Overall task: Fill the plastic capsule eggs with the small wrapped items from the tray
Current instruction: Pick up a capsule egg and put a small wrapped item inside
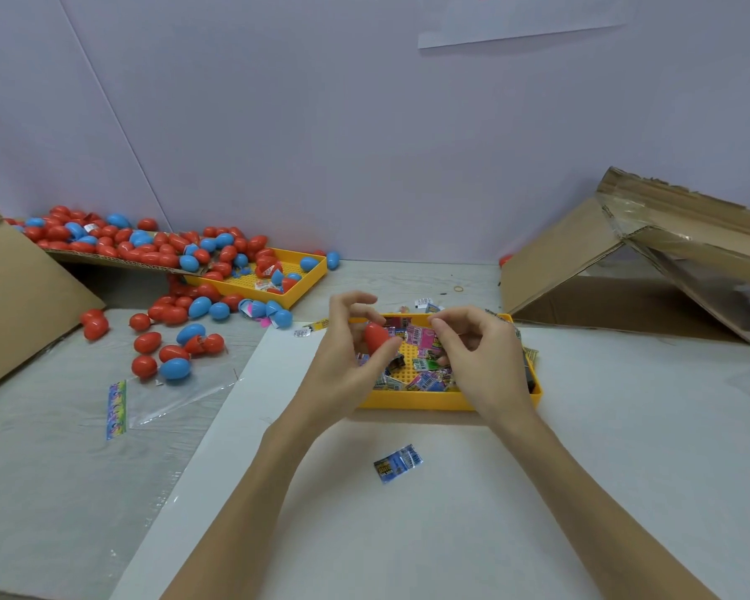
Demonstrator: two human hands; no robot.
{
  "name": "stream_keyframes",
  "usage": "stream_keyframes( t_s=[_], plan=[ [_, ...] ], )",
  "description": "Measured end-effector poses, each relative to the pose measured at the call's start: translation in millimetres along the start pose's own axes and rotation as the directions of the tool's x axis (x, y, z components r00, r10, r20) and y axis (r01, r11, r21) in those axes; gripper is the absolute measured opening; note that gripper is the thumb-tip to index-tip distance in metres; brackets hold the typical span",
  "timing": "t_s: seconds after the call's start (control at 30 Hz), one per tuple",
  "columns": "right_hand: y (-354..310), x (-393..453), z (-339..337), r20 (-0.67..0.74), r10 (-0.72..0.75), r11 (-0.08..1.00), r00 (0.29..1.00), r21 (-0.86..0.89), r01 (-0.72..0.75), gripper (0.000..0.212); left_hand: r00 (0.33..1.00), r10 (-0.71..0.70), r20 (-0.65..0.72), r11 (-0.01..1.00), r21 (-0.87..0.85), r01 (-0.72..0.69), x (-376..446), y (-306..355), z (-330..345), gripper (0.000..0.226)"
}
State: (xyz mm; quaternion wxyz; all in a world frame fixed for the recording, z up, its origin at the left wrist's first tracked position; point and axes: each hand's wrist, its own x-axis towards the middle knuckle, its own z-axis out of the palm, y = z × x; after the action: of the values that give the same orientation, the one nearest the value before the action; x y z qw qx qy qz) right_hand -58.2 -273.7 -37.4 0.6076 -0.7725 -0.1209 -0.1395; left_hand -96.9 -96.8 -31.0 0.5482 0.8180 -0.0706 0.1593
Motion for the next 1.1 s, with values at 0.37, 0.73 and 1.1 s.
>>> stream_keyframes(
  t_s=[0.37,0.73,1.1],
  plan=[
    [-1.4,1.8,-1.5,-0.095,0.096,0.966,0.991,0.250,-0.070,0.005,0.981,-0.085,0.173,0.985,-0.134,0.109,-3.8,7.9,1.9,0.029],
    [-2.3,-2.8,1.7,-0.052,0.018,0.992,0.998,0.129,-0.011,0.012,0.994,-0.077,0.081,0.981,-0.173,0.090,-3.0,6.3,7.4,0.039],
    [-3.8,-1.2,-1.6,0.139,0.052,0.974,0.989,0.211,-0.081,0.013,0.998,-0.060,0.009,0.986,-0.158,0.061,-2.8,5.1,7.9,0.035]
  ],
)
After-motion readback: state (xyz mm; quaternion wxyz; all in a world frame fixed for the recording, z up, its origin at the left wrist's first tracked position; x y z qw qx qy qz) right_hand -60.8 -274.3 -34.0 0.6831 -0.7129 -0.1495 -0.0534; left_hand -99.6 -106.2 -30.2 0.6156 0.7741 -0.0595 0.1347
